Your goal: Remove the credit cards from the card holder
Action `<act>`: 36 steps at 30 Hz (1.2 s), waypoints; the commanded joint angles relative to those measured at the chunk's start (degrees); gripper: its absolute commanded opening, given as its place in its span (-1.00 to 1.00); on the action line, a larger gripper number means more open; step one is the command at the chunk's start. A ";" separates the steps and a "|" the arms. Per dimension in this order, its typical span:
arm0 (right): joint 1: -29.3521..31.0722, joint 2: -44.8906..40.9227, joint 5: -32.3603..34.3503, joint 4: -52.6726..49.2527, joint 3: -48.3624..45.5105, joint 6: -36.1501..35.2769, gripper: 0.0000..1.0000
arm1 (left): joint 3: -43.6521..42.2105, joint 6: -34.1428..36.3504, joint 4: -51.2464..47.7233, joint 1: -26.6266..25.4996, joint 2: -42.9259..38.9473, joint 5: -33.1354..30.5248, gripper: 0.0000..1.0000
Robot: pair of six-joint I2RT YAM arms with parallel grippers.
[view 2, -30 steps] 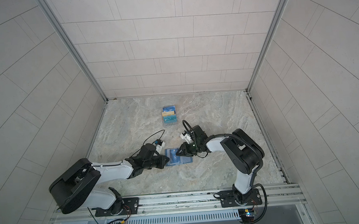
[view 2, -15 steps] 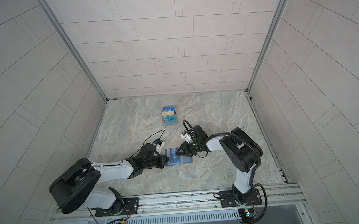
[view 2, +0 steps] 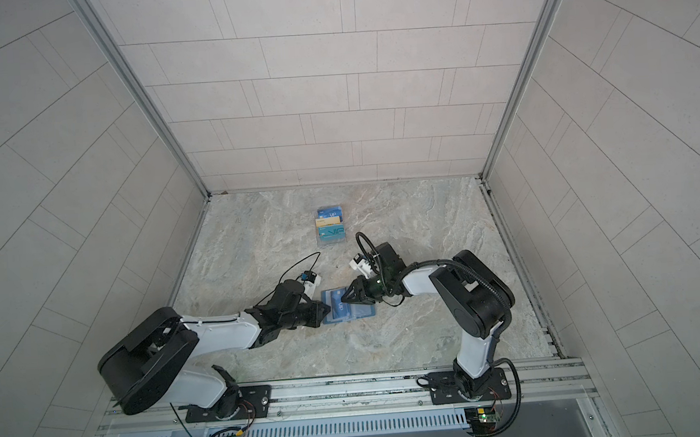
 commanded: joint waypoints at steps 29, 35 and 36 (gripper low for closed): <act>2.85 8.43 3.83 6.12 1.80 5.11 -0.44 | 8.39 9.17 -5.51 0.52 -0.03 -3.71 -0.87; 2.93 8.95 4.21 4.36 2.34 4.15 -0.44 | 9.34 11.10 -5.75 0.62 2.55 -2.21 -0.87; 2.85 9.09 4.22 4.51 2.24 4.22 -0.45 | 9.68 11.70 -6.48 0.61 2.92 -2.42 -0.87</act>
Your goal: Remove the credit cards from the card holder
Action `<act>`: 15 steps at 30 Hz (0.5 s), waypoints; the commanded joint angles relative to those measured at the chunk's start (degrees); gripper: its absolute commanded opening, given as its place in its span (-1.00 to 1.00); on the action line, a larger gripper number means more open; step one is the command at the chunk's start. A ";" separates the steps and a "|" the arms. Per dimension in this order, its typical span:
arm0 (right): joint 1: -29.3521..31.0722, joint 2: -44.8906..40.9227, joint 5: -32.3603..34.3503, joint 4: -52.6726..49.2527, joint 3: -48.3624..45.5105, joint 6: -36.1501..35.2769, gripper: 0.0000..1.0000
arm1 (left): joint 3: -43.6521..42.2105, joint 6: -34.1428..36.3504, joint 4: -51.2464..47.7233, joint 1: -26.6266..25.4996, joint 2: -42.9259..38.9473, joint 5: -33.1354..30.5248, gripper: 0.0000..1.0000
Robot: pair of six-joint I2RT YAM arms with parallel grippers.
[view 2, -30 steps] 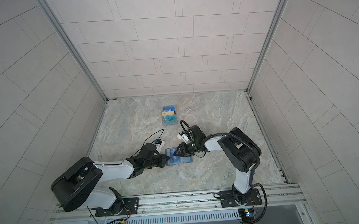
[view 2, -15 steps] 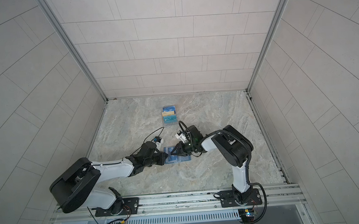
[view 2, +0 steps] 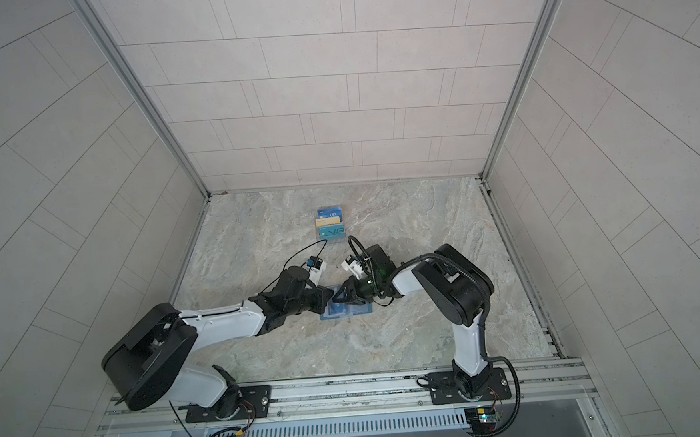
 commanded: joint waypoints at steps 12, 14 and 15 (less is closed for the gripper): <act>0.49 0.92 3.65 -4.12 -0.01 -0.62 -0.46 | 1.56 7.39 -9.00 -1.55 3.24 -0.87 -0.89; 0.37 0.53 3.45 -4.07 0.21 -0.62 -0.46 | 1.78 7.87 -10.19 -1.92 4.33 -1.57 -0.90; 0.28 0.06 3.37 -3.94 0.21 -0.52 -0.46 | 1.39 7.81 -10.16 -1.92 4.49 -1.89 -0.91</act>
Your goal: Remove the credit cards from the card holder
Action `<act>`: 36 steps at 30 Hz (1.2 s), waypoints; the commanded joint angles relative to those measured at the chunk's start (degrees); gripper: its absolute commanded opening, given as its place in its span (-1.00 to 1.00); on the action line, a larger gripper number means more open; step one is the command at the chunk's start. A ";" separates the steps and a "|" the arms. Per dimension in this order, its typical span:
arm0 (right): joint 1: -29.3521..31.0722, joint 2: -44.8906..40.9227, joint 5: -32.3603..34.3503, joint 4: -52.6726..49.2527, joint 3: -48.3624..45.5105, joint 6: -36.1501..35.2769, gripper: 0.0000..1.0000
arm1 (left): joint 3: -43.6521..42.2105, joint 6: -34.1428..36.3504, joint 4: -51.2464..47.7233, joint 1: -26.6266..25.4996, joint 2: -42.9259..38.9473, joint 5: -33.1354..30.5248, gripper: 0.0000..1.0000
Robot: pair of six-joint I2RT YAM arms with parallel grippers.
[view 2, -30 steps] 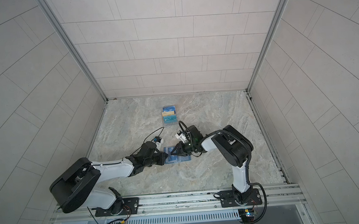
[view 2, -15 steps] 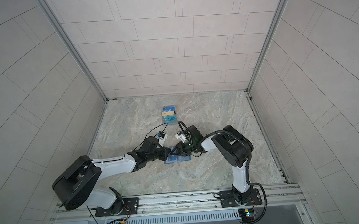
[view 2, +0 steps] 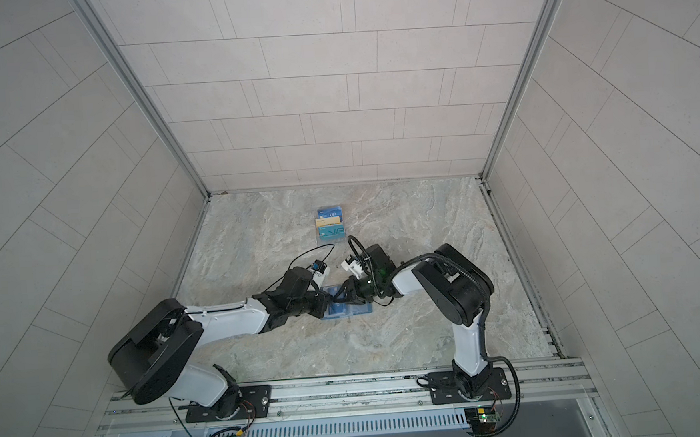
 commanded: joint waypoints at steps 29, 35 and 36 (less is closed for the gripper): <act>-1.93 -7.28 0.70 4.47 -4.18 2.80 -0.56 | -4.06 -0.26 -2.54 -1.41 5.01 -1.74 -0.92; -3.17 -8.51 0.46 3.89 -4.97 2.48 -0.59 | -4.07 -0.38 -2.45 -1.45 5.33 -1.71 -0.92; -3.32 -8.71 0.52 3.73 -5.06 2.44 -0.60 | -4.02 -0.49 -2.36 -1.43 5.42 -1.68 -0.91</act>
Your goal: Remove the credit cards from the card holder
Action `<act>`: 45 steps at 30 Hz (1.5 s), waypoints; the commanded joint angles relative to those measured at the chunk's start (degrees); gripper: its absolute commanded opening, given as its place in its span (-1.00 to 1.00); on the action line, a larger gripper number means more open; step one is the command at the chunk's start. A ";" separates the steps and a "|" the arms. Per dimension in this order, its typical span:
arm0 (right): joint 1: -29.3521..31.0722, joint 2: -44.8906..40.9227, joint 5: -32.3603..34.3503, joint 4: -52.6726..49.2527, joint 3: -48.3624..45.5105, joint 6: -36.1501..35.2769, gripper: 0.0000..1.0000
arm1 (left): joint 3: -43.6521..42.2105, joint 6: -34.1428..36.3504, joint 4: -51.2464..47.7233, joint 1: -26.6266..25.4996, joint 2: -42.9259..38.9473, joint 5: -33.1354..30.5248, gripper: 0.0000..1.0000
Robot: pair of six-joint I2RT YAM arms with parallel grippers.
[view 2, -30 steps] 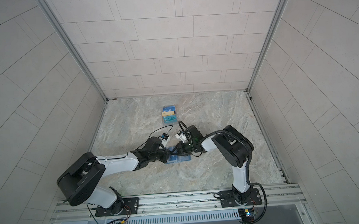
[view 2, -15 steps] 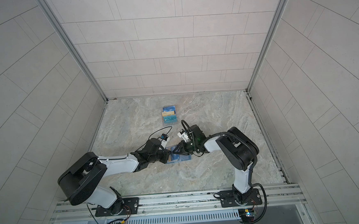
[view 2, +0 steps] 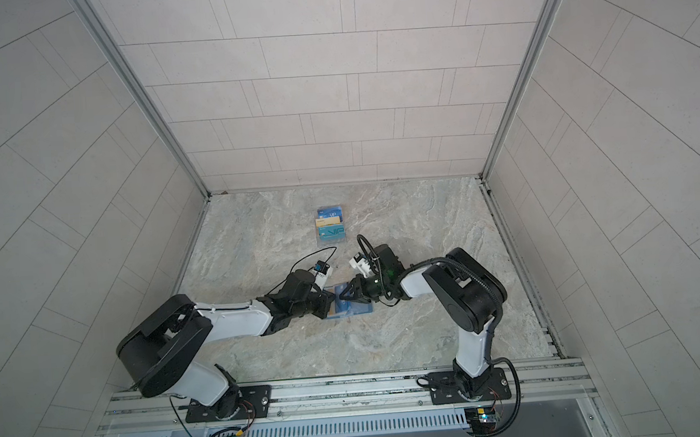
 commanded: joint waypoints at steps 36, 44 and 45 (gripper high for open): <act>-3.41 -20.80 15.32 -43.56 6.35 -27.70 -0.83 | -0.32 -2.79 -11.56 -0.56 -5.54 -0.19 -0.72; -3.42 -25.76 12.66 -46.06 7.56 -33.27 -0.83 | 3.75 0.42 -21.70 -0.56 -18.43 2.44 0.07; -3.42 -25.89 11.85 -45.97 7.88 -33.55 -0.83 | 4.76 1.16 -23.75 -0.43 -20.11 2.40 0.17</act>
